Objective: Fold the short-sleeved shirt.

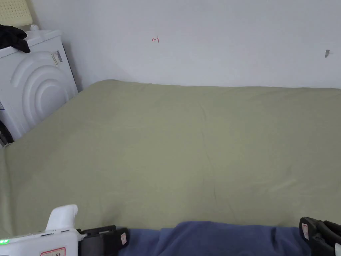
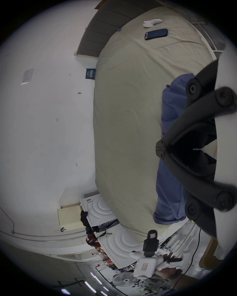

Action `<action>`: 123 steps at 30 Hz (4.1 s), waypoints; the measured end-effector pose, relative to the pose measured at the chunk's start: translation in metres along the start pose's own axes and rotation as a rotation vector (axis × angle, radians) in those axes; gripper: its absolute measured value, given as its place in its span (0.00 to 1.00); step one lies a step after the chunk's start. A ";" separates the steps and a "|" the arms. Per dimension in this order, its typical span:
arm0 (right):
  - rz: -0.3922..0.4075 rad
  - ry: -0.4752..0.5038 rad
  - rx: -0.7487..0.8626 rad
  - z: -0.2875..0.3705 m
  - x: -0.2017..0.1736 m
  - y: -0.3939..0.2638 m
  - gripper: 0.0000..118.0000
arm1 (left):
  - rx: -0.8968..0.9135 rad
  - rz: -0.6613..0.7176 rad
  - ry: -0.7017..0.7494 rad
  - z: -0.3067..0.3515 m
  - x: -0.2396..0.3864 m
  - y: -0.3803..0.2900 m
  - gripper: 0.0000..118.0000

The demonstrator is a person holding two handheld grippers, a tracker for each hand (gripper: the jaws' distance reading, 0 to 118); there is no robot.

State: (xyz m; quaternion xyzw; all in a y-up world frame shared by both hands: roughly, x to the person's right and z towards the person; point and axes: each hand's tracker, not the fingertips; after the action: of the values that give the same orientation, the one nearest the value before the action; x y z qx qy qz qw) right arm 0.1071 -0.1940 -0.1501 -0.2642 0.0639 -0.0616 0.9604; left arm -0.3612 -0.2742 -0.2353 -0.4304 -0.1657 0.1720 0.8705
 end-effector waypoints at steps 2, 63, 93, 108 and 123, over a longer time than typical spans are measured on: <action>-0.001 0.006 -0.008 0.000 0.004 -0.001 0.01 | -0.021 -0.005 0.013 -0.013 -0.011 -0.008 0.75; -0.176 -0.036 0.106 0.087 0.079 -0.014 0.01 | -0.046 -0.048 -0.233 -0.182 0.194 -0.029 0.00; -0.126 0.064 0.129 0.073 0.047 0.001 0.01 | -0.166 0.008 -0.285 -0.125 0.108 0.016 0.93; -0.141 0.065 0.152 0.082 0.052 0.008 0.01 | -0.223 0.275 -0.454 -0.172 0.107 -0.034 0.68; -0.131 0.032 0.114 0.083 0.050 -0.001 0.01 | -0.218 0.088 -0.242 -0.158 0.093 -0.001 0.06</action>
State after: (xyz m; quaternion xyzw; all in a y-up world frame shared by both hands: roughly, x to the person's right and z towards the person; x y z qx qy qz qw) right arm 0.1690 -0.1610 -0.0835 -0.2116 0.0583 -0.1319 0.9667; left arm -0.2100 -0.3433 -0.3126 -0.5054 -0.2681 0.2416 0.7838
